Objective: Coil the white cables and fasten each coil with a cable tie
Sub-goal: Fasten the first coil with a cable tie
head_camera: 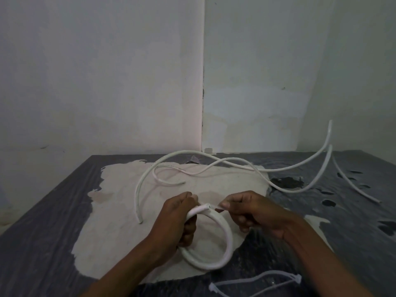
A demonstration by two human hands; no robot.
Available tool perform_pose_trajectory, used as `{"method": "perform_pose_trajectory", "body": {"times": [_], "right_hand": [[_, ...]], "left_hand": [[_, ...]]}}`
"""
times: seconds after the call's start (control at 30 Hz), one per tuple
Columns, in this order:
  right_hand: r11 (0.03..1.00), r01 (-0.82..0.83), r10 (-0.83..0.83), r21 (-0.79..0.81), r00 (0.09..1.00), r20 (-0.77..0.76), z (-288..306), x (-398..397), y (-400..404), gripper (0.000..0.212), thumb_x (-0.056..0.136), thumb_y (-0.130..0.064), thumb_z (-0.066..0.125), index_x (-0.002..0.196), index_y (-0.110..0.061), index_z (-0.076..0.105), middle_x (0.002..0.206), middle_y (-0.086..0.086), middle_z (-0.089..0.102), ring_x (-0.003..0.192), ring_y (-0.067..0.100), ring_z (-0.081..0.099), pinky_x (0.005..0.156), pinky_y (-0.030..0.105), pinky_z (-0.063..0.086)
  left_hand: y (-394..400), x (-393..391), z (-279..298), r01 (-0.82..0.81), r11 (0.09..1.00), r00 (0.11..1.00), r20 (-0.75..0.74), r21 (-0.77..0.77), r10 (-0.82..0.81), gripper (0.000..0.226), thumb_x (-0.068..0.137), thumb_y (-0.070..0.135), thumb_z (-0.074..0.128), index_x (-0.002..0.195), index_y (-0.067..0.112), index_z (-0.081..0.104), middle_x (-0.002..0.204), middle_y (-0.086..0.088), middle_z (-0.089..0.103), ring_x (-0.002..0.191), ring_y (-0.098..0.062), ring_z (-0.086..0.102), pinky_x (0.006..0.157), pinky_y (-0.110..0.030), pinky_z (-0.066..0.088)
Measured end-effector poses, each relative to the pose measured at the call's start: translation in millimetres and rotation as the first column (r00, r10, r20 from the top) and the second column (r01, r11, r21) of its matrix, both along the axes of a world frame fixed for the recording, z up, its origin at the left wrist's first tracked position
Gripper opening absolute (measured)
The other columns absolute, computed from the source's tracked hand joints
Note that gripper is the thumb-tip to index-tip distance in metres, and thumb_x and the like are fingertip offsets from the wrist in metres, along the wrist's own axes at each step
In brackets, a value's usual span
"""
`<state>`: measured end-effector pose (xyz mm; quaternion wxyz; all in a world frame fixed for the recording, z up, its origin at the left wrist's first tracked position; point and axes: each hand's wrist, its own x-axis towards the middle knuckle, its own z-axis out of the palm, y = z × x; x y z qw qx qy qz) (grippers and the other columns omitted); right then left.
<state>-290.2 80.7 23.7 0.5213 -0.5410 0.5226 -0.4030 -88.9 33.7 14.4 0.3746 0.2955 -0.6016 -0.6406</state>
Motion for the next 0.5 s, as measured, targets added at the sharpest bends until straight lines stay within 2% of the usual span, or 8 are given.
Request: {"method": "perform_pose_trajectory", "body": {"times": [0.2,0.4,0.5], "right_hand": [[0.993,-0.074,0.059,0.089,0.985,0.161,-1.5,-13.7,1.9,0.016,0.077,-0.021,0.066,0.081,-0.009,0.076,0.04,-0.006,0.032,0.038,0.006,0.027,0.043,0.02,0.025],[0.967,-0.246,0.231,0.074,0.959,0.163,-3.4,-7.4,3.1,0.016,0.082,-0.026,0.067,0.073,-0.014,0.072,0.045,-0.003,0.037,0.037,0.005,0.024,0.038,0.017,0.023],[0.96,-0.275,0.26,0.049,0.944,0.201,-3.3,-3.5,-0.4,0.02,0.081,-0.028,0.069,0.081,-0.008,0.068,0.048,-0.002,0.044,0.035,0.003,0.025,0.033,0.013,0.024]], "left_hand": [[3.7,-1.5,1.5,0.02,0.996,0.999,-0.03,0.087,-0.018,0.04,0.098,0.026,0.038,0.059,0.015,0.033,0.044,0.001,0.029,0.036,-0.01,0.02,0.042,-0.019,0.017],[5.7,-2.0,1.4,0.024,0.987,0.999,-0.05,0.158,-0.017,0.05,0.098,0.03,0.038,0.05,0.016,0.036,0.041,0.001,0.028,0.035,-0.01,0.02,0.042,-0.019,0.017],[9.6,-2.4,4.4,0.044,0.982,0.997,-0.068,0.184,-0.032,0.046,0.081,0.038,0.05,0.041,0.019,0.037,0.04,0.001,0.025,0.034,-0.011,0.018,0.041,-0.02,0.016]]}}
